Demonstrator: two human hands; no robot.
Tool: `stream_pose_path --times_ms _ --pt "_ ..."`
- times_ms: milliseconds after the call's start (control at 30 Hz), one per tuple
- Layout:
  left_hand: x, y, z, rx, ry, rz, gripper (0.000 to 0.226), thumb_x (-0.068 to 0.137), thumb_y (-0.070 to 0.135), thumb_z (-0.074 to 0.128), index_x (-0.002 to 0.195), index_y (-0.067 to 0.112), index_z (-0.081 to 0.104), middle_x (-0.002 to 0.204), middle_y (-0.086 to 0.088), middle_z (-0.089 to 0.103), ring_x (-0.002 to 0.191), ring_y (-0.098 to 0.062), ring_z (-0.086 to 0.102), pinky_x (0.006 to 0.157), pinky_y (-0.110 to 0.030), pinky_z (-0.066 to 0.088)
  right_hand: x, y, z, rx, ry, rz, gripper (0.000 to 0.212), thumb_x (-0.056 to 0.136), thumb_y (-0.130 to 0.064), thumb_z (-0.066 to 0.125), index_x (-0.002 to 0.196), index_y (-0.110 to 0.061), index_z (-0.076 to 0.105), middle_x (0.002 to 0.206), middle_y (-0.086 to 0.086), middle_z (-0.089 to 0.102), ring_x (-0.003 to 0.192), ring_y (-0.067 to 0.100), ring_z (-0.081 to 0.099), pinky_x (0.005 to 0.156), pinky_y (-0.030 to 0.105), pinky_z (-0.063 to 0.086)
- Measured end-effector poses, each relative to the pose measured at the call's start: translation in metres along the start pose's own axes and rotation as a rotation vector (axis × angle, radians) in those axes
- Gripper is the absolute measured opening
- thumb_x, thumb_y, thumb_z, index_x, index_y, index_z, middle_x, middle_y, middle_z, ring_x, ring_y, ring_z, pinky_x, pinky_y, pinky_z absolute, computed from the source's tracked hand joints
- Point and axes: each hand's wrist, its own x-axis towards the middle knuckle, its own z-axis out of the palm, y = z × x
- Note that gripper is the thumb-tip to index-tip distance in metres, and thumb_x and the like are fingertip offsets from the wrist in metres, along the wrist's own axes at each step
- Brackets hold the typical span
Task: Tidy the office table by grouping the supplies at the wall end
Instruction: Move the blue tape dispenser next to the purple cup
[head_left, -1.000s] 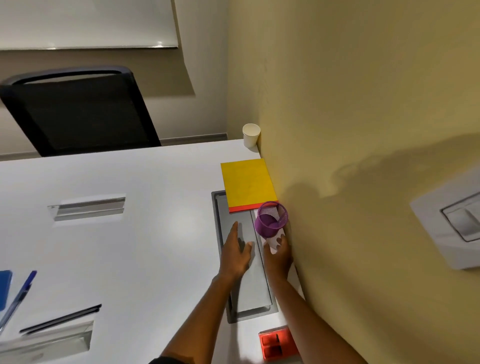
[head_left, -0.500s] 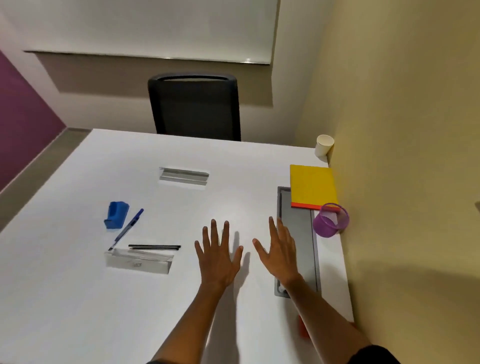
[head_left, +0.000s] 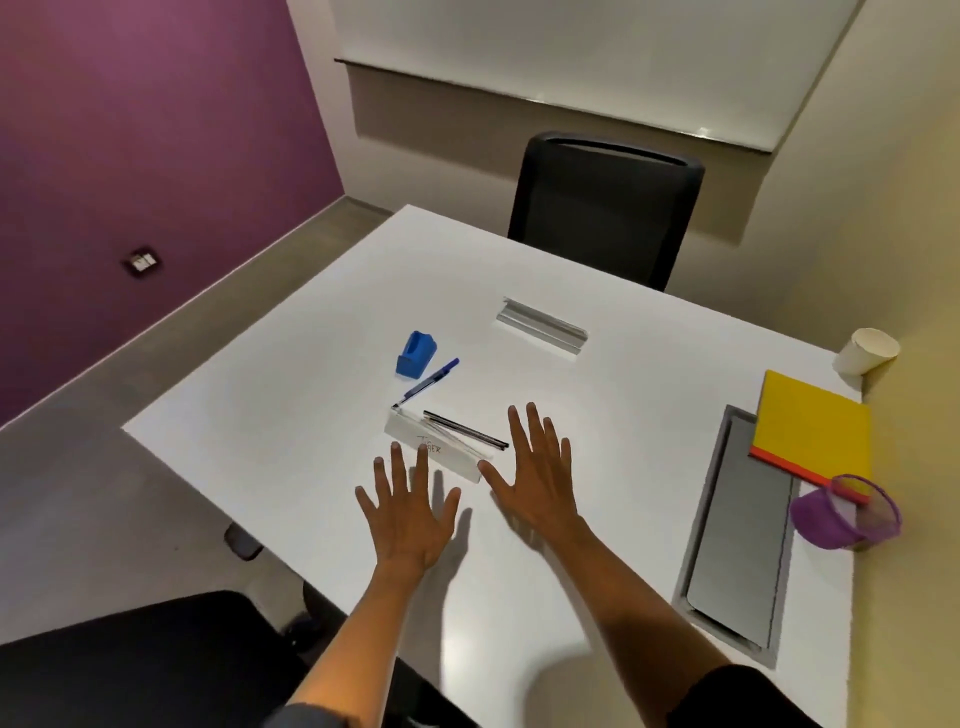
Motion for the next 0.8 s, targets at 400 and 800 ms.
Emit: stream_pose_path --times_ms 400,800 --pt "0.035 -0.047 0.032 -0.061 -0.056 -0.148 0.081 0.084 0.072 0.005 0.152 0.029 -0.004 0.161 -0.004 -0.013 0.148 -0.03 -0.011 0.115 -0.061 0.0 0.068 -0.058 0.053 -0.179 -0.077 -0.238 0.088 0.083 -0.072 0.032 0.153 -0.027 0.004 0.162 0.006 0.0 0.148 0.033 0.007 0.115 0.057 0.013" --pt "0.063 -0.068 0.089 -0.065 -0.046 -0.252 0.09 0.078 0.085 0.016 0.151 0.037 -0.006 0.158 0.001 -0.026 0.145 -0.025 -0.025 0.112 -0.064 -0.01 0.145 -0.061 0.084 -0.182 -0.098 -0.24 0.087 0.087 -0.07 0.037 0.152 -0.03 -0.003 0.162 0.004 -0.001 0.148 0.032 0.008 0.116 0.055 0.012"
